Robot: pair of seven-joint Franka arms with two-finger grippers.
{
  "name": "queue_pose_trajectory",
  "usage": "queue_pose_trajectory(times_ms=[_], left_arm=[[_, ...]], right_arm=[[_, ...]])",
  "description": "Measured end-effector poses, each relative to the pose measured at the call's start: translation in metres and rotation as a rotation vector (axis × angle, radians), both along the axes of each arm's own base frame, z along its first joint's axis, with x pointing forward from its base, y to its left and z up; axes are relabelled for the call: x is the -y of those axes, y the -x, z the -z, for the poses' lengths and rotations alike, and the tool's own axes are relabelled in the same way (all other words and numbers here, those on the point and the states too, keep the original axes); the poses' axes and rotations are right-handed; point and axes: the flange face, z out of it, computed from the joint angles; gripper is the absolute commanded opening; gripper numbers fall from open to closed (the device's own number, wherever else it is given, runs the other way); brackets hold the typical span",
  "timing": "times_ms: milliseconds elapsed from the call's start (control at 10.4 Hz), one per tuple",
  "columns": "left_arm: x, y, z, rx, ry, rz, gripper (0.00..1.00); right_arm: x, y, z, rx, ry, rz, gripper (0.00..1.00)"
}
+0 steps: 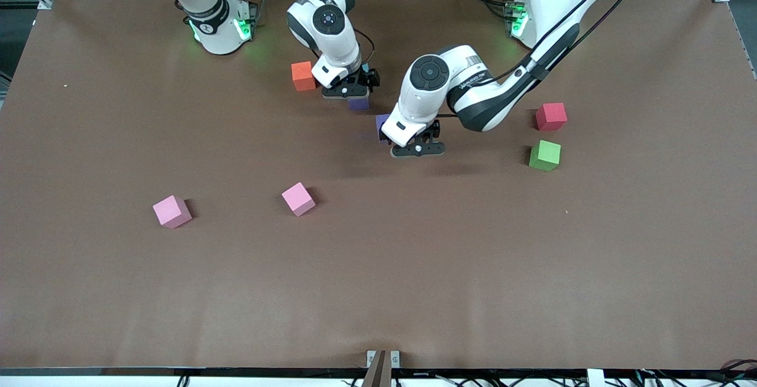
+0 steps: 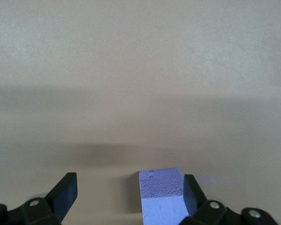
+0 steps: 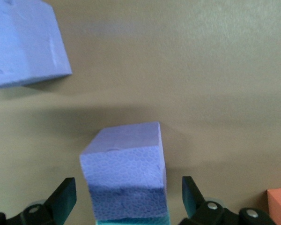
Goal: Arrange blocks into number 1
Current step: 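Place the purple block against the cyan block with the right gripper, then grasp the pink block with the right gripper while the left gripper carries purple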
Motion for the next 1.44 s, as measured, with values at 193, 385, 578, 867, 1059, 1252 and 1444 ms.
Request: queue_pose_trajectory(times_ms=[193,385,578,867,1059,1252,1444], left_arm=[[0.0,0.002,0.002,-0.003,-0.002,0.002,1.0],[0.003,0.01,0.006,-0.011,-0.009,0.016,1.0],[0.016,0.029,0.012,-0.024,-0.018,0.023,1.0],[0.038,0.066,0.02,-0.057,-0.073,0.007,1.0],[0.045,0.077,0.024,-0.067,-0.084,-0.004,1.0],[0.046,0.074,0.024,-0.069,-0.082,-0.021,1.0],[0.05,0.071,0.029,-0.072,-0.082,-0.025,1.0]], right_arm=[[0.017,-0.03,-0.031,-0.013,-0.003,0.058,1.0],[0.065,-0.082,-0.069,-0.018,-0.008,0.112,1.0],[0.126,-0.137,-0.082,0.009,-0.029,0.131,1.0],[0.215,-0.211,-0.09,0.076,-0.059,0.08,1.0],[0.231,-0.259,-0.092,0.131,-0.078,-0.034,1.0],[0.235,-0.309,-0.08,0.186,-0.085,-0.214,1.0],[0.232,-0.34,-0.057,0.204,-0.089,-0.337,1.0]])
